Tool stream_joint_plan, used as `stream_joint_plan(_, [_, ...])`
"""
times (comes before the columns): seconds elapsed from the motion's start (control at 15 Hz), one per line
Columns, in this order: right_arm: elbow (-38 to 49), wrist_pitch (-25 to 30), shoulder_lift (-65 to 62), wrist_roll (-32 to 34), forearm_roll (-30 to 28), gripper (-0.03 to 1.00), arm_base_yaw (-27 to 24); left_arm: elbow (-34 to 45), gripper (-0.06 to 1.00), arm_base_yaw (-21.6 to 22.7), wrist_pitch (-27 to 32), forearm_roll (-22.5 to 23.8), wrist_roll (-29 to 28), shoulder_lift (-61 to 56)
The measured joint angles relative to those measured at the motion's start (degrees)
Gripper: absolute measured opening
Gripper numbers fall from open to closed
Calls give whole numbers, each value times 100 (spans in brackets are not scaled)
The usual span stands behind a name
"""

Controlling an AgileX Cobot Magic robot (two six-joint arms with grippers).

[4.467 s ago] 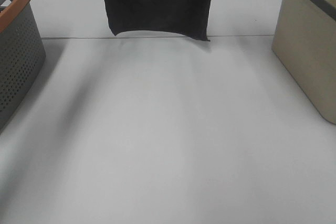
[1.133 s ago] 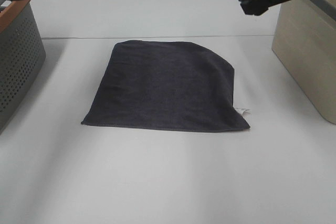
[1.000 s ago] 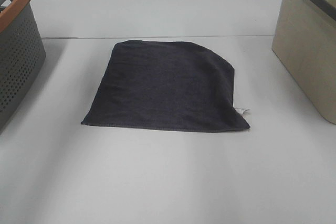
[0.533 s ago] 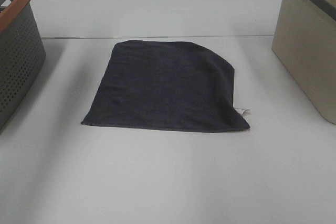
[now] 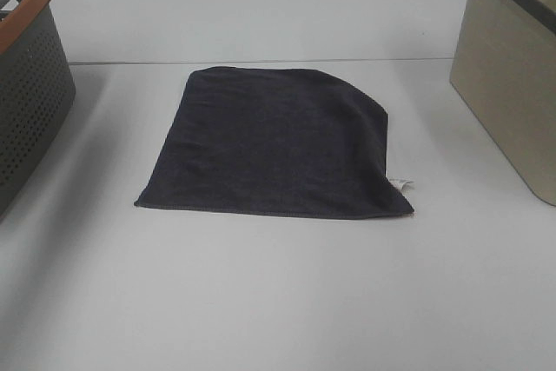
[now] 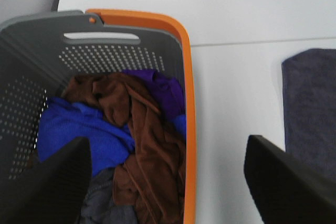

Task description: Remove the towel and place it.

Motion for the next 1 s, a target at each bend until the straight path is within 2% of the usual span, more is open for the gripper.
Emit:
stream_joint_plan(0.13, [-241, 567, 52, 653, -1146, 83, -6, -11, 75, 0, 487, 0, 0, 0])
stream_joint_plan(0.33, [-292, 1112, 69, 1003, -2034, 83, -6, -11, 75, 0, 1169, -11, 0, 0])
stream_joint_plan(0.47, [-292, 1152, 57, 1209, -2143, 82, -6, -11, 75, 0, 1455, -11, -23, 0])
stream_joint_plan(0.6, [-189, 1157, -149, 1324, -2143, 81, -6, 11, 75, 0, 1478, -11, -120, -46])
stream_joint_plan(0.73, [246, 1157, -659, 1341, -2143, 80, -6, 292, 75, 0, 1484, -11, -607, -361])
stream_joint_plan(1.0, [1146, 1163, -1885, 1335, -2143, 79, -6, 1089, 75, 0, 1495, -23, -779, -1352])
